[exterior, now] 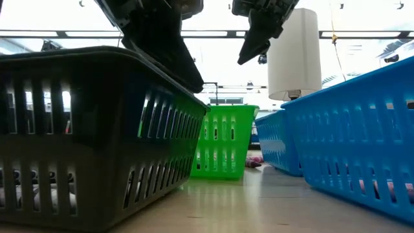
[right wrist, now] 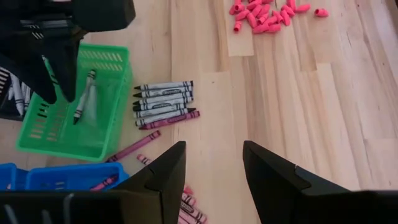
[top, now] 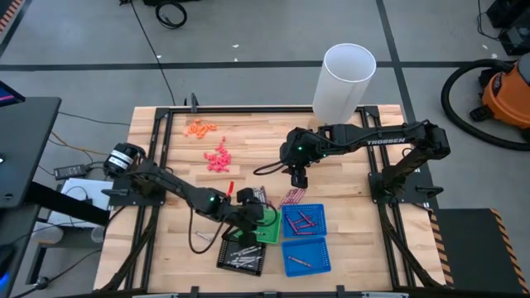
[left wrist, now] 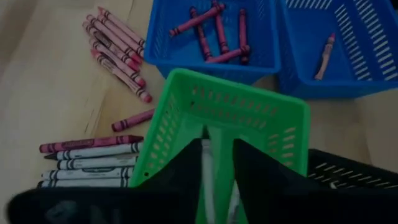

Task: Sort crayons
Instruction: Put the black crayon into the green bin, then put the white crayon into the black bin

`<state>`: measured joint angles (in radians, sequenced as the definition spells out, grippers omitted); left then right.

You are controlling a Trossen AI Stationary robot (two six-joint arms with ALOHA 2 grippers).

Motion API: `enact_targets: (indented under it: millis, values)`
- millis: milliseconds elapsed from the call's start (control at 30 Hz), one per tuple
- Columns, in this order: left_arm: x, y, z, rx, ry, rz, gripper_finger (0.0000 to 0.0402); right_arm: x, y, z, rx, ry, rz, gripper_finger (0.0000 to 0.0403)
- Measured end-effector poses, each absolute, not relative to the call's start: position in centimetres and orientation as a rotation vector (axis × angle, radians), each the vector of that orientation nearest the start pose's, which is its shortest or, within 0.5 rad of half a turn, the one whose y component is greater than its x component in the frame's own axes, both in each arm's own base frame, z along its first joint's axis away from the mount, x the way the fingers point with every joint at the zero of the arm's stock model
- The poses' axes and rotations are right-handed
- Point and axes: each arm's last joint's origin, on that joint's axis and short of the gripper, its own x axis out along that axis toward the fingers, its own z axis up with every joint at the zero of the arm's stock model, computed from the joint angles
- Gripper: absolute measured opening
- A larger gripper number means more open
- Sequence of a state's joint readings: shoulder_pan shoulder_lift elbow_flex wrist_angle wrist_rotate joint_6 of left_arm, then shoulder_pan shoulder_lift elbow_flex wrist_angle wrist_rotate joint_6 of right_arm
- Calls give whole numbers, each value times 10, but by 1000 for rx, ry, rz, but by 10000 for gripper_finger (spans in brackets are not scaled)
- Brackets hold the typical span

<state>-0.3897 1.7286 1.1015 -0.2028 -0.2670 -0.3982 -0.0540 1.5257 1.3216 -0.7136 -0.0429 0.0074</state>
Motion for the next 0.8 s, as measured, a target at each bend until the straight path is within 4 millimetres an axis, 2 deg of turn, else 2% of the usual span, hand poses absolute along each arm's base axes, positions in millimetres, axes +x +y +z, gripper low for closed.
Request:
enact_targets:
  millis: [200,567,800]
  values:
    - [326,-128,204,-148,866,5,150,320,-17,301,41,893,-29,168]
    - [283,-131,226,-106,1042,14,142,329,-31,310,8,761,-138,168]
    - [257,-140,235,-132,1129,24,142,335,-42,317,15,652,-175,168]
